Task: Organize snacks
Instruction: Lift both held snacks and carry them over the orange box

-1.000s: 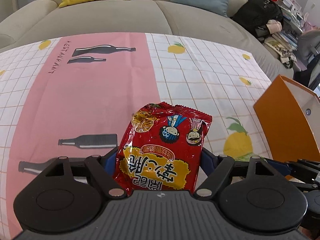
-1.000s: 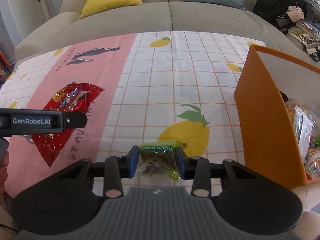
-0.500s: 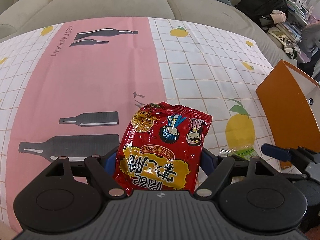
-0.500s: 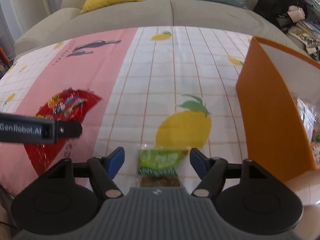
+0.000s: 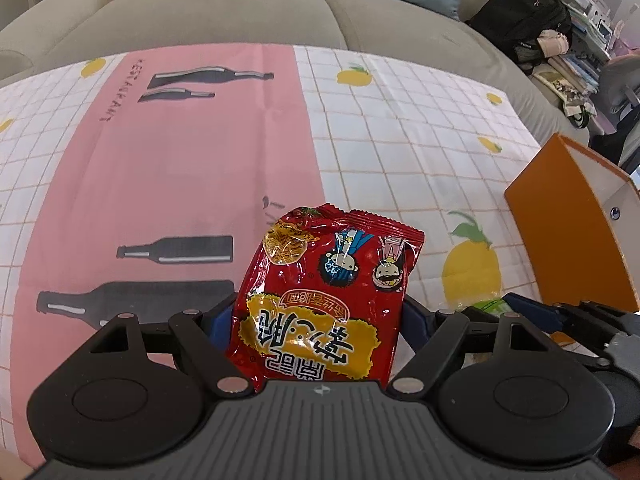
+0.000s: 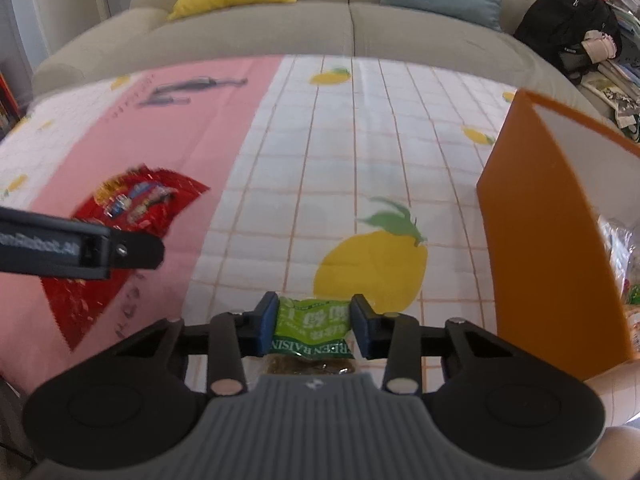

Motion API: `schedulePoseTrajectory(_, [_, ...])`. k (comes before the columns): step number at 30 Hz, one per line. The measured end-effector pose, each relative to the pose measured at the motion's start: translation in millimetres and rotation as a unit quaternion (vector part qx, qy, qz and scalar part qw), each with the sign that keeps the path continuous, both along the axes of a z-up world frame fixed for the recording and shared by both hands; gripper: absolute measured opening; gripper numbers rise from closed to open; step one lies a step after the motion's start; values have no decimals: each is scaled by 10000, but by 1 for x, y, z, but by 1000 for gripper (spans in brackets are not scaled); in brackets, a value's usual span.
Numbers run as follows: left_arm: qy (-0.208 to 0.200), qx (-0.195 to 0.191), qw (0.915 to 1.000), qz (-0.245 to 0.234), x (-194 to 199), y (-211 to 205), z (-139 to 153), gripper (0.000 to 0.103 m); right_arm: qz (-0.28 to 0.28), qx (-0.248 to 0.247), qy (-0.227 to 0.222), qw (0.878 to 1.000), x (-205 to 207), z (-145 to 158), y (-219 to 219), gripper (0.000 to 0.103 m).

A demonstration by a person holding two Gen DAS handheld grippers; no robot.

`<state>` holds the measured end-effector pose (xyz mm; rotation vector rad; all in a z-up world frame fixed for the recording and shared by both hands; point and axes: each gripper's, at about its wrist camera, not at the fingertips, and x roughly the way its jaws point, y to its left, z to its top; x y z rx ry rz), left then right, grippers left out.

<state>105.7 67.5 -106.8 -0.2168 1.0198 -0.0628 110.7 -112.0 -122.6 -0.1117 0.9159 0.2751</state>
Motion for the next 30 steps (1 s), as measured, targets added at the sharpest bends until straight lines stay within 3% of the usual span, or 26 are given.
schedulePoseTrajectory(8, [-333,-15,9988,-352,13,-27,41,92,-260,408,-287,9984,5,56,-29,37])
schedulePoseTrajectory(18, [-830,-65,9889,-1227,51,-105,97,92,-564,44,-698,9960,32,124,-110,37])
schedulePoseTrajectory(22, [-943,-58,9813,-1679,67,-146,108,92,-786,-160,-762,9939,44,139,-145,36])
schedulePoseTrajectory(24, [-813,-65,9777,-1937,77,-167,103,92,-846,-336,-794,9927,50,142,-159,36])
schedulePoseTrajectory(30, [-562,66,9680,-2445,98,-219,87,92,-910,-687,-509,9922,64,124,-197,36])
